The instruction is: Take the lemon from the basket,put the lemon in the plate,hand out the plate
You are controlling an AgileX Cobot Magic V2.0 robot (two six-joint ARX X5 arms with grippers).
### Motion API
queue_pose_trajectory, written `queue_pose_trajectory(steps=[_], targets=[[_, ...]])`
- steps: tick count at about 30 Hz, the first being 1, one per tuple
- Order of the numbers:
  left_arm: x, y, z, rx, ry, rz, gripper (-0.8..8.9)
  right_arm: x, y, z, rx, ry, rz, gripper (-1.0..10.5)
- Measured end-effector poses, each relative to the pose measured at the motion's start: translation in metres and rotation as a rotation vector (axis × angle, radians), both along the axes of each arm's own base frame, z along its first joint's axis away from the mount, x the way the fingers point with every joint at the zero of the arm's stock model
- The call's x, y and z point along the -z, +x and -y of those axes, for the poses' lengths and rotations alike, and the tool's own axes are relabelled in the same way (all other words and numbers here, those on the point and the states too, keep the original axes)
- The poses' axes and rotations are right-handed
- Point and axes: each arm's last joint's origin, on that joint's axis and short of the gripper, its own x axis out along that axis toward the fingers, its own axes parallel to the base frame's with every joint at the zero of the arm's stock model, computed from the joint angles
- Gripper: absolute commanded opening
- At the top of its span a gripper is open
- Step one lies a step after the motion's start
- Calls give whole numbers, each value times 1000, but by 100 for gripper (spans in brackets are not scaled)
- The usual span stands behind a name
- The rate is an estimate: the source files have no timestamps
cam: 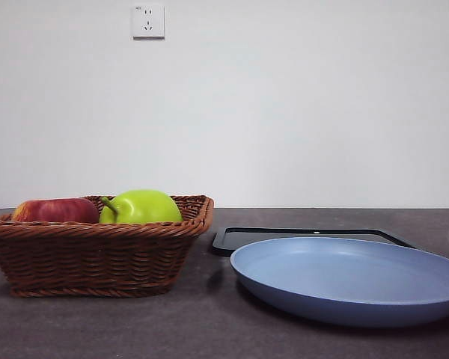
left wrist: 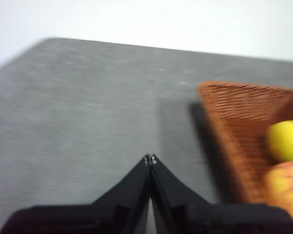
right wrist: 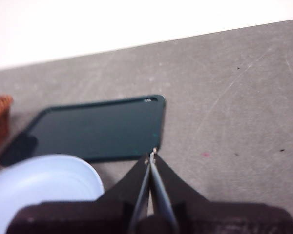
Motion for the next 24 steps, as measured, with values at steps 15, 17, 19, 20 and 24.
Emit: queue_pose_trajectory(steps=[15,17,19,20,24], targets=[[-6,-1,5,116,-277,-72,6,-13,-1,0,46,260,-69,3],[-18,0,5,115,-279,-79,6,-27,-1,0,48,264,-81,3],[-33,1,5,118,-278,-72,6,-40,-2,0,47,265,-86,3],[-43,3,5,124,-278,-68,6,-49,-1,0,47,265,-88,3],[-71,13,6,189,-267,-96,6,-78,4,0,44,258,-120,3]])
